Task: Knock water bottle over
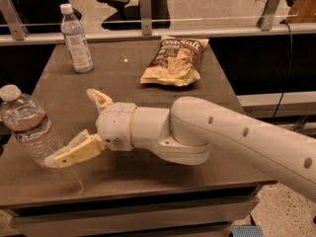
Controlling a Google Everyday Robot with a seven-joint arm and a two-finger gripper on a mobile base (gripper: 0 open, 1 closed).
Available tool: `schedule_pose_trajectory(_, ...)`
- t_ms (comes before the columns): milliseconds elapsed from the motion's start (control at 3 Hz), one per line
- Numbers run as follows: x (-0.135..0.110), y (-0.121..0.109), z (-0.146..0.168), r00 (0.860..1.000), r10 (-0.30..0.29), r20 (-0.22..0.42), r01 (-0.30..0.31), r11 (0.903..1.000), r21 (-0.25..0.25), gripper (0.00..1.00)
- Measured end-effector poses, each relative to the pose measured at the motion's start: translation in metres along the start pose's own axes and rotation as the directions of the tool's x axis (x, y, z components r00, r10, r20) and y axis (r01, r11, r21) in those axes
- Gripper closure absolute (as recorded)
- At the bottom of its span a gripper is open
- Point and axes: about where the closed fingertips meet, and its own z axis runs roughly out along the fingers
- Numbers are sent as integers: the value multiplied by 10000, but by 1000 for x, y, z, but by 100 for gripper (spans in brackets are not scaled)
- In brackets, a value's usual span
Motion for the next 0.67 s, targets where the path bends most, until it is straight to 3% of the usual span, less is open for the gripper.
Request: schedule_pose_trajectory(667, -3, 21, 45, 9988, 289, 395, -277, 9992, -301, 0)
